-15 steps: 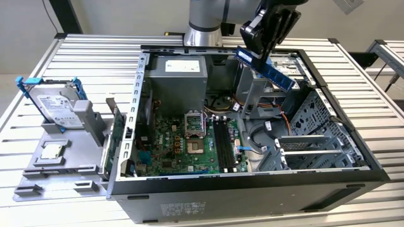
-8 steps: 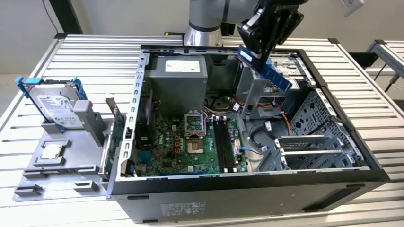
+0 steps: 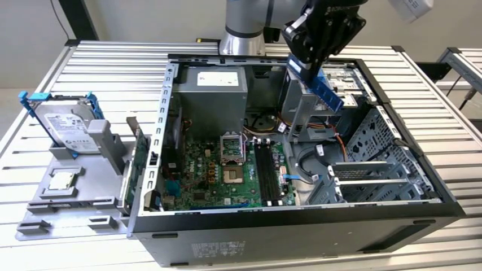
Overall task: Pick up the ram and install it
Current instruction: 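Insert the ram into the slot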
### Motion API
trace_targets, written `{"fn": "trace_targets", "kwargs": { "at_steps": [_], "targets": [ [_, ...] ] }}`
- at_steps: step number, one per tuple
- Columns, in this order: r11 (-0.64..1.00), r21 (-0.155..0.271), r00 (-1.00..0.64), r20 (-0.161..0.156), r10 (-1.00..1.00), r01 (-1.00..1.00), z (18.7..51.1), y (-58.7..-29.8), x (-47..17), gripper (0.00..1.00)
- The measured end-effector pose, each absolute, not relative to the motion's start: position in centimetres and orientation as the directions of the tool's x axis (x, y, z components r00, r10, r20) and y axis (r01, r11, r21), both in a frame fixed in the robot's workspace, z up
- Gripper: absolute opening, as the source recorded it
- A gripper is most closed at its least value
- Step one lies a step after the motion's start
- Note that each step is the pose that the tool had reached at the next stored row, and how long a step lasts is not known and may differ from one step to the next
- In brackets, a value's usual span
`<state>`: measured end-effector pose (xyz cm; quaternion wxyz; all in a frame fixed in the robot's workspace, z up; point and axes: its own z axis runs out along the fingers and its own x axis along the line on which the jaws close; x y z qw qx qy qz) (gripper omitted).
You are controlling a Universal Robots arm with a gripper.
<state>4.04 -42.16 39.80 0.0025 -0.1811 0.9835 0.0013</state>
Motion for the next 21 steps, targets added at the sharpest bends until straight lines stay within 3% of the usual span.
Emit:
{"fn": "trace_targets", "kwargs": {
  "at_steps": [21],
  "targets": [
    [0.995, 0.002, -0.995, -0.005, -0.098, -0.098, 39.80, -42.15, 4.04, 0.00]
  ]
}}
